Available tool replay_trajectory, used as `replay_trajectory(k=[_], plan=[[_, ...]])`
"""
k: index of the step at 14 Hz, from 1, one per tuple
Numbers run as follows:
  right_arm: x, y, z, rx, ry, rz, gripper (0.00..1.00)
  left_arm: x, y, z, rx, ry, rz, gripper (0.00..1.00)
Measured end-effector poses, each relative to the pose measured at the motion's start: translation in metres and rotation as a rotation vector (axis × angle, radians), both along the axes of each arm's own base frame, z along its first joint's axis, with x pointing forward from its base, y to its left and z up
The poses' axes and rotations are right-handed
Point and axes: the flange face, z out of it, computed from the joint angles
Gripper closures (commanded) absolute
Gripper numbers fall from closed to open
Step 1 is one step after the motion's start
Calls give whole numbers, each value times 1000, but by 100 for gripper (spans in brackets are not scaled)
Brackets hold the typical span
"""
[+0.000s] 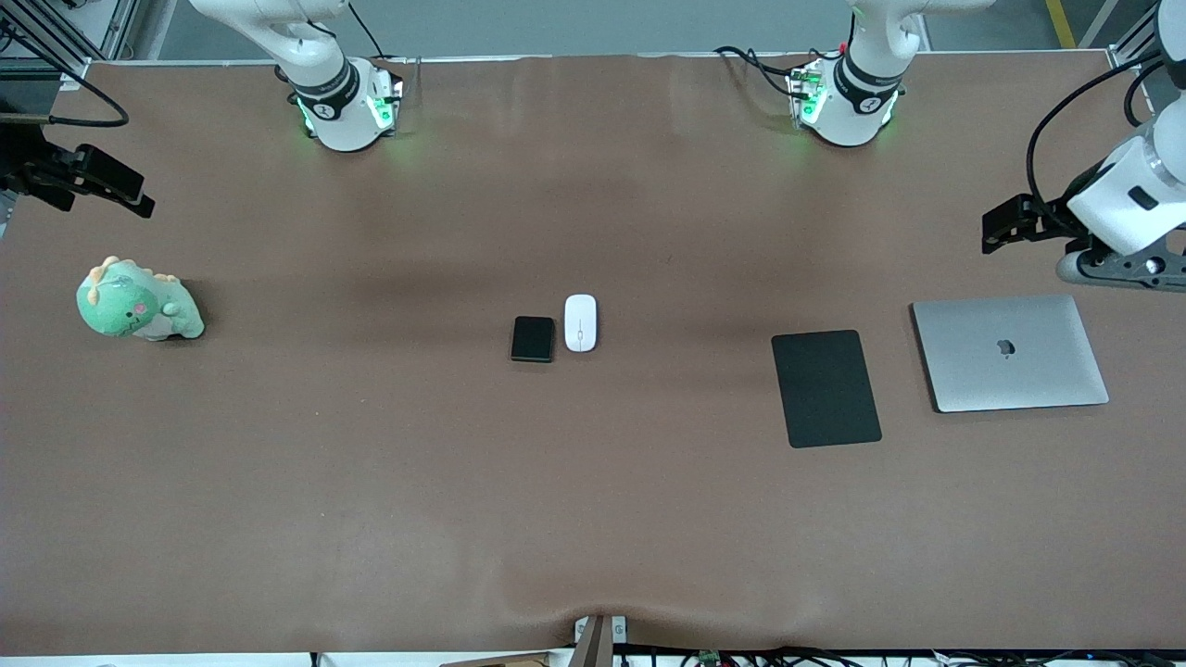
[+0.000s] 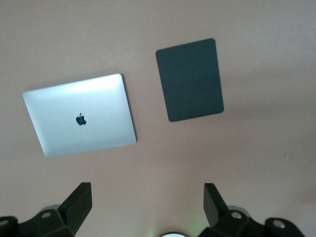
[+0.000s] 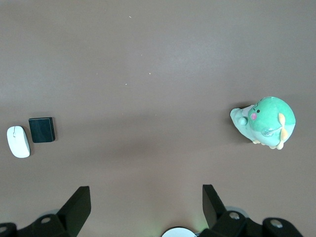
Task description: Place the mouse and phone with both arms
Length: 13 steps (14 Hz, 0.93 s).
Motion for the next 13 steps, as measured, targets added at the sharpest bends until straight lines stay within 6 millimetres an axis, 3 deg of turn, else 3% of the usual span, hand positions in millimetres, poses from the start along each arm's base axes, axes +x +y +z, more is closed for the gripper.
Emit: replay_trajectory(k=[3,9,13], plan=[[0,0,0,0,1,0,0,16,-16,-9,-2,5,-24,0],[0,0,0,0,1,0,0,23,-15,-10,-3,2,-23,0],[0,0,0,0,1,-1,0,19,-44,-2,-10,-14,-46,0]])
